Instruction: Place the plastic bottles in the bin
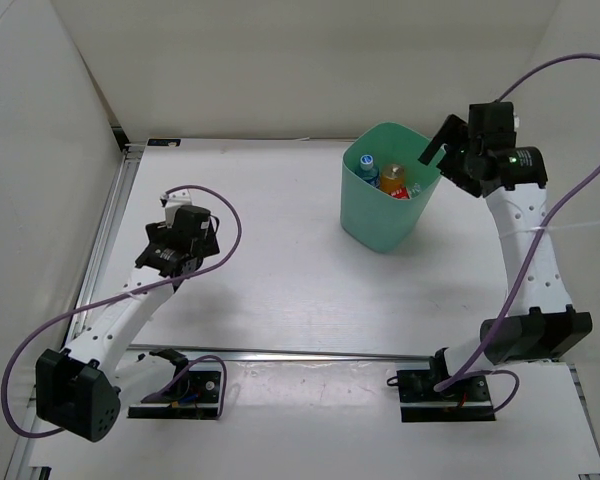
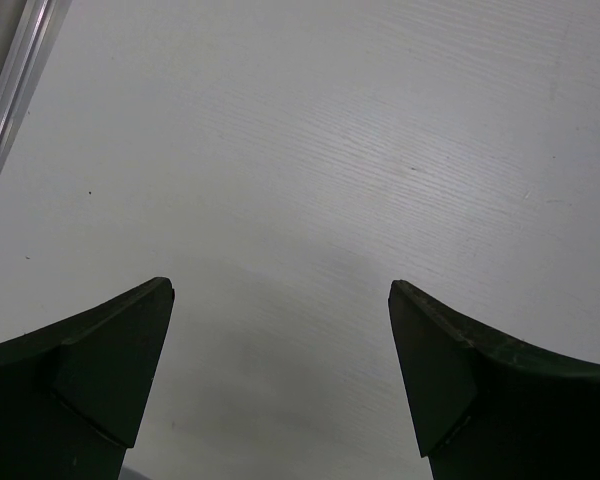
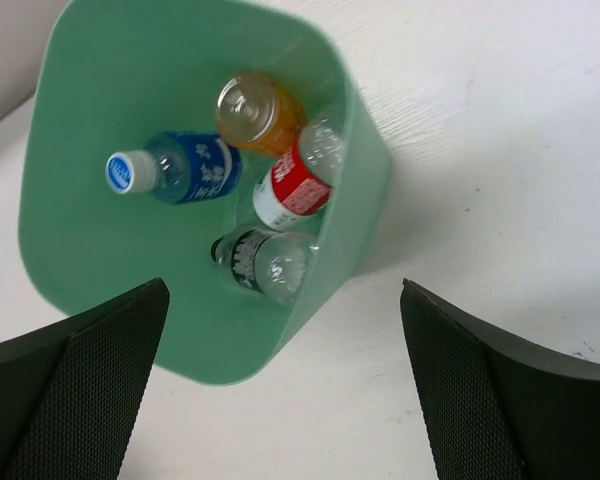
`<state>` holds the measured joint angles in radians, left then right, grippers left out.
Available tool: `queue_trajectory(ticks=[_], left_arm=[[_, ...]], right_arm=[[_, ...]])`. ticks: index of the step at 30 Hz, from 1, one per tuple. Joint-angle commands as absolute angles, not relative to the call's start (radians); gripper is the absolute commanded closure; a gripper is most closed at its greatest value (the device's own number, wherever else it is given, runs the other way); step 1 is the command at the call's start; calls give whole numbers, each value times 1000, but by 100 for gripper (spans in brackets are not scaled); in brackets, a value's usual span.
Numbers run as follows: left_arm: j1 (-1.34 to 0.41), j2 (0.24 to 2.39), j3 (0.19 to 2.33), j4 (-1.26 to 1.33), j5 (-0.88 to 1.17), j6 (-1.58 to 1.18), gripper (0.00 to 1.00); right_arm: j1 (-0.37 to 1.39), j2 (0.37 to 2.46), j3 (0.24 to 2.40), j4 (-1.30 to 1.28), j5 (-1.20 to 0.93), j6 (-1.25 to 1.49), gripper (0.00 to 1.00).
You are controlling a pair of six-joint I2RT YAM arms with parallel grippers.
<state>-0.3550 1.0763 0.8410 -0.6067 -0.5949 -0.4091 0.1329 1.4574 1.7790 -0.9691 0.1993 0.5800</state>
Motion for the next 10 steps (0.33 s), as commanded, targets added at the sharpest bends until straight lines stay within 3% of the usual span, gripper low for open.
queue_trajectory(ticks=[1,7,10], left_arm=[[-348,1089,877,-612,-606,-422,0],[-348,1098,877,-621,-656,-443,0],[-348,1108,877,-630,-834,-482,0]], right_arm=[[77,1402,1813,-997,210,637,0],[77,1368,1732,-953,284,572,0],[77,1348,1706,-931,299,549,0]])
